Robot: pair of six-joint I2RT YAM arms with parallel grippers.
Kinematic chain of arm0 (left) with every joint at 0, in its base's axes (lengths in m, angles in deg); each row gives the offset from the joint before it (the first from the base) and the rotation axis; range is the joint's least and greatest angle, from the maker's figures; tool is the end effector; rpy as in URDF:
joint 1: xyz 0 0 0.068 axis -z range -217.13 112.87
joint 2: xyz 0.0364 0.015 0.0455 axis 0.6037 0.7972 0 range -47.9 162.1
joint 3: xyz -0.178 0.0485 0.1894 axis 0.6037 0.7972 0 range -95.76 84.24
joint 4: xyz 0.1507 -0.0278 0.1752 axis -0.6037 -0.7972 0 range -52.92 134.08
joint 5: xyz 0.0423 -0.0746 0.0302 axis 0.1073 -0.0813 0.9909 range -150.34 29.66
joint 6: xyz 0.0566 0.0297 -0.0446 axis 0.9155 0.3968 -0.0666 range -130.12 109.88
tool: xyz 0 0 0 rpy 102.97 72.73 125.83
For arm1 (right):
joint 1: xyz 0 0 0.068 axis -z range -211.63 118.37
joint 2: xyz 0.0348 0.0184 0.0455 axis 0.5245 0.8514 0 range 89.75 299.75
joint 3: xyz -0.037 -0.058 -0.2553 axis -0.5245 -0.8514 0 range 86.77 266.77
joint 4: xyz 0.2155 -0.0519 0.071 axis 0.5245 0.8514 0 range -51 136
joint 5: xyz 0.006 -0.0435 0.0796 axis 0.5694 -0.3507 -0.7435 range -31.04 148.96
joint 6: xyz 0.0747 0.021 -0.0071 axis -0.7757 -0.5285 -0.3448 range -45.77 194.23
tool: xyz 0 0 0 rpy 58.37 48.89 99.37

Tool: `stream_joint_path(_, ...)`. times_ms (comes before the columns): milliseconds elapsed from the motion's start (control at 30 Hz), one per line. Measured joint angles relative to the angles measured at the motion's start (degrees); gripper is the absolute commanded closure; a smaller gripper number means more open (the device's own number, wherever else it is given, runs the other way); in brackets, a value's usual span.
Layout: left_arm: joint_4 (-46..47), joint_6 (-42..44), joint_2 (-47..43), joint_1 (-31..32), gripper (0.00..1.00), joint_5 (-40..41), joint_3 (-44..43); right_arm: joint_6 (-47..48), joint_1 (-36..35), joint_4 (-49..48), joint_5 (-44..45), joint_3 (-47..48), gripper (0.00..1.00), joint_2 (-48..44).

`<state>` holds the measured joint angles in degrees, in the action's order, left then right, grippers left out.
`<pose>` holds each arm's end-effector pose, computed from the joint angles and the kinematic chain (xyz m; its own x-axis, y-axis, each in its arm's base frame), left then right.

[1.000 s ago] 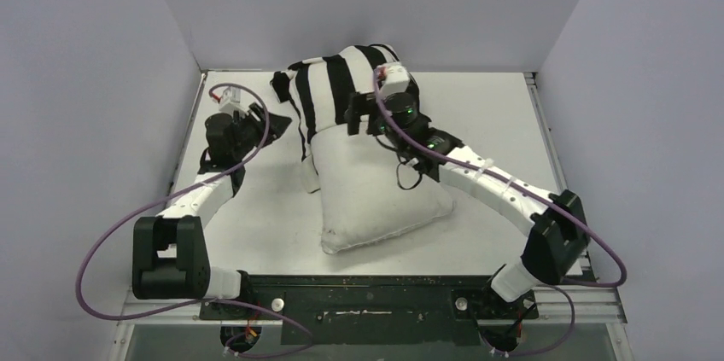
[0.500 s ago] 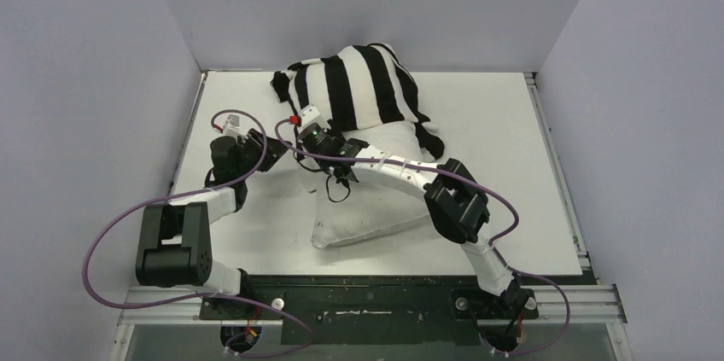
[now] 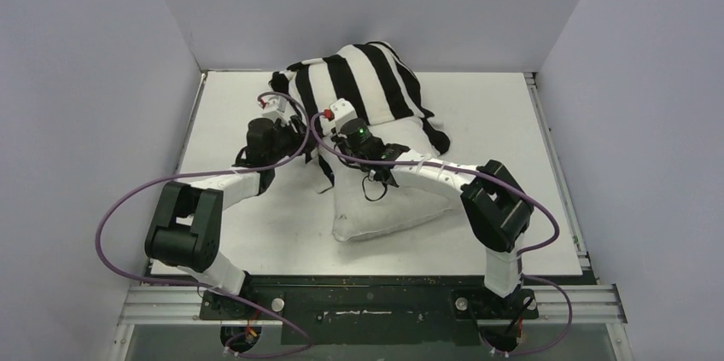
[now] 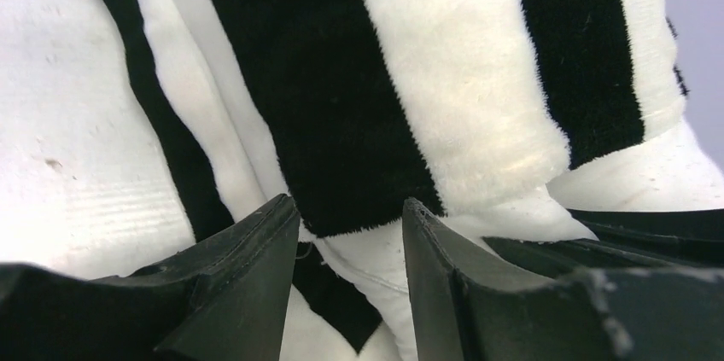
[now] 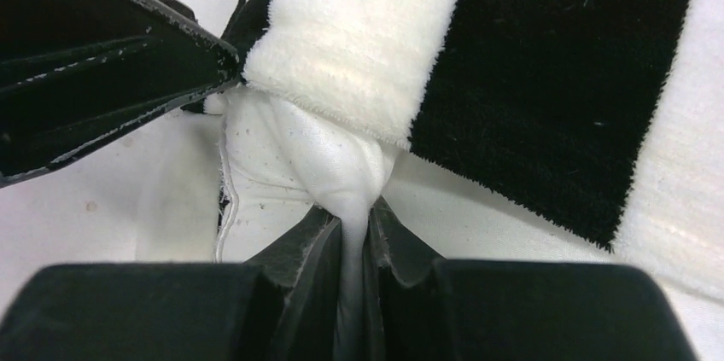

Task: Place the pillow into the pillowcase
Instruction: Stuff the pillow into the pillowcase.

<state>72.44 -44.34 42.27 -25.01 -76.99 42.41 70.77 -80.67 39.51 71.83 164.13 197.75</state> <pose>0.3258 -0.0895 0.2016 -0.5374 -0.4356 -0.7221 0.1963 0.7681 -0.6095 0.2947 0.3169 0.2269 -0.3755 -0.3426 -0.8611 -0.5896 0.8052 -0.0633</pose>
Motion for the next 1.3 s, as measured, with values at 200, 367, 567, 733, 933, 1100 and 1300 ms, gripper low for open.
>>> stream_joint_path(200,1.3,8.8,1.9,2.8,0.5,5.8,-1.7,-0.4,1.3,-3.7,-3.2,-1.8,1.0,0.0)
stream_joint_path(367,3.7,12.6,3.8,3.9,0.49,5.7,-1.7,-1.3,1.5,-5.5,-4.3,-2.7,1.0,0.0)
stream_joint_path(567,4.9,15.3,3.8,4.4,0.47,5.7,-1.6,-2.3,1.8,-6.5,-5.4,-3.0,1.0,0.0)
stream_joint_path(733,5.1,17.4,3.6,4.4,0.44,5.7,-0.8,-3.0,1.9,-6.5,-6.0,-3.0,1.0,0.0)
stream_joint_path(933,8.0,20.0,3.4,4.3,0.42,4.1,0.9,-3.9,2.3,-7.1,-7.8,-3.1,1.0,0.0)
stream_joint_path(1100,13.2,22.1,5.1,3.3,0.41,0.0,1.6,-5.2,2.6,-8.5,-8.9,-3.8,1.0,0.0)
stream_joint_path(1300,17.8,22.8,9.6,2.6,1.0,-4.2,0.8,-7.1,3.0,-10.5,-9.6,-4.9,1.0,0.0)
